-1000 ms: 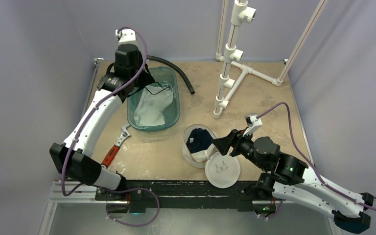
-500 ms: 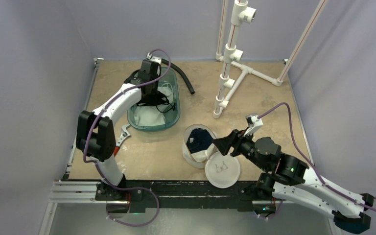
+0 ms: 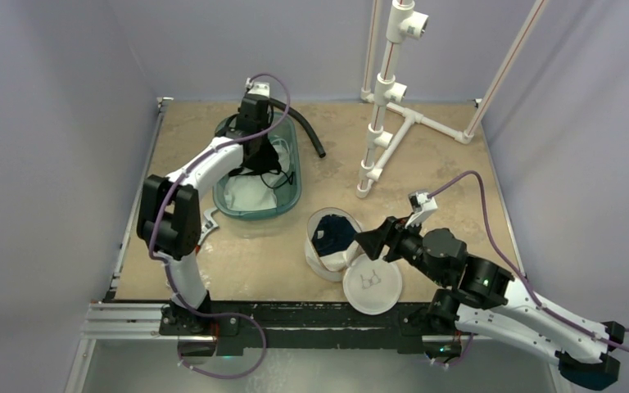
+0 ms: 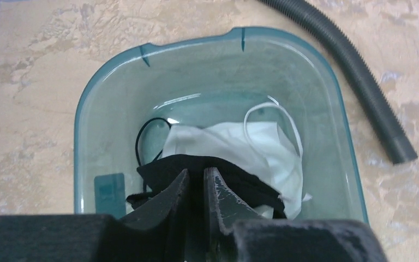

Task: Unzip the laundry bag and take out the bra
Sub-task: Adjust the bra in the bin.

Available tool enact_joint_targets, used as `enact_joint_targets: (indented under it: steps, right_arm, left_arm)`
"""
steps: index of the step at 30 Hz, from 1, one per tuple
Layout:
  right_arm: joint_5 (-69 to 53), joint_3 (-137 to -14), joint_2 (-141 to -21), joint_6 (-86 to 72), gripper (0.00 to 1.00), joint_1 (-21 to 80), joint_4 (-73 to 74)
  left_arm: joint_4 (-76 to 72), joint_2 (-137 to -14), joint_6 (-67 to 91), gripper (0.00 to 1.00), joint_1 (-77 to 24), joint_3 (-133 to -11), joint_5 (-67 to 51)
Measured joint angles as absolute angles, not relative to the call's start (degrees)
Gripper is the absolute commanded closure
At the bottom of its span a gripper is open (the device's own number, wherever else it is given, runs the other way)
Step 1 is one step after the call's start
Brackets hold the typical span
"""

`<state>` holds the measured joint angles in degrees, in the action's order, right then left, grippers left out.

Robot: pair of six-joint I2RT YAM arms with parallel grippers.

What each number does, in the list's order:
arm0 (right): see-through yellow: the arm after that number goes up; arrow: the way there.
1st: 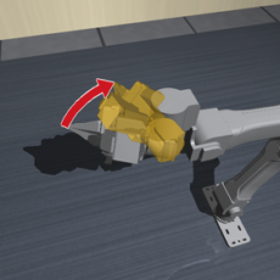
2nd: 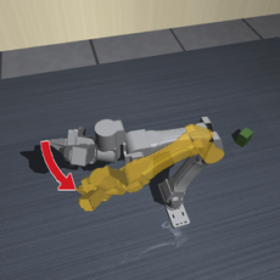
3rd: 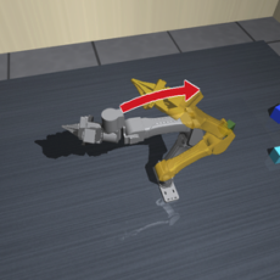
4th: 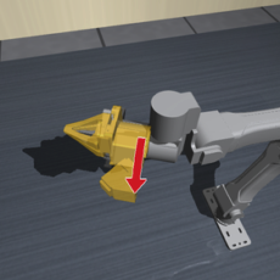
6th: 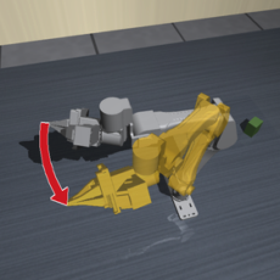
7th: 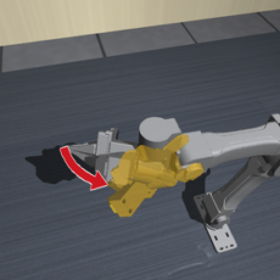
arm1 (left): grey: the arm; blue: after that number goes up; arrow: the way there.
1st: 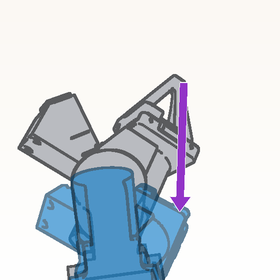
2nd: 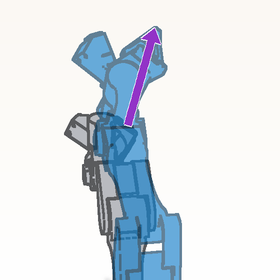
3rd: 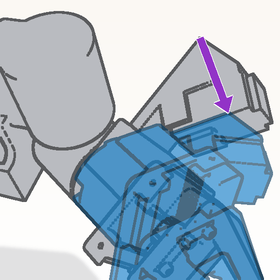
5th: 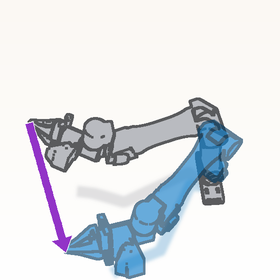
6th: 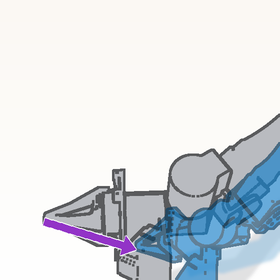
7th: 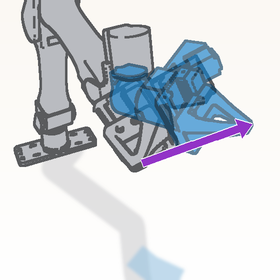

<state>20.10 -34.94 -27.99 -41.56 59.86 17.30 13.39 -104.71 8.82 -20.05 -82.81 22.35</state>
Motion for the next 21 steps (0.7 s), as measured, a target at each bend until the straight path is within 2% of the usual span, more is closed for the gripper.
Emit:
enact_joint_targets:
  steps: [4, 6, 8, 15, 17, 18, 21]
  right_arm:
    - [20.1, -34.9, -28.6, -41.6, 0.34, 59.9, 17.3]
    - [20.1, -34.9, -29.0, -41.6, 0.34, 59.9, 17.3]
    - [20.1, -34.9, -29.2, -41.6, 0.34, 59.9, 17.3]
    - [20.3, -34.8, -30.1, -41.6, 0.34, 59.9, 17.2]
    - [20.3, -34.4, -30.1, -41.5, 0.34, 59.9, 17.0]
    - [20.3, -34.2, -30.2, -41.5, 0.34, 59.9, 16.8]
    - [20.3, -33.5, -30.8, -41.5, 0.34, 59.9, 16.5]
  left_arm:
    - [12.3, -109.5, 9.0, 0.48, -20.1, -86.7, 24.3]
    - [12.2, -111.3, 9.8, 0.38, -20.1, -87.5, 25.5]
    - [12.5, -111.5, 11.0, 0.35, -20.1, -87.3, 27.0]
    - [14.2, -104.4, 18.6, 0.34, -20.4, -83.5, 34.5]
    - [16.1, -102.0, 22.2, 0.28, -21.1, -83.3, 37.7]
    - [16.9, -101.3, 23.6, 0.2, -21.7, -83.2, 39.0]
    - [19.0, -99.8, 28.2, 0.17, -24.7, -82.9, 43.0]
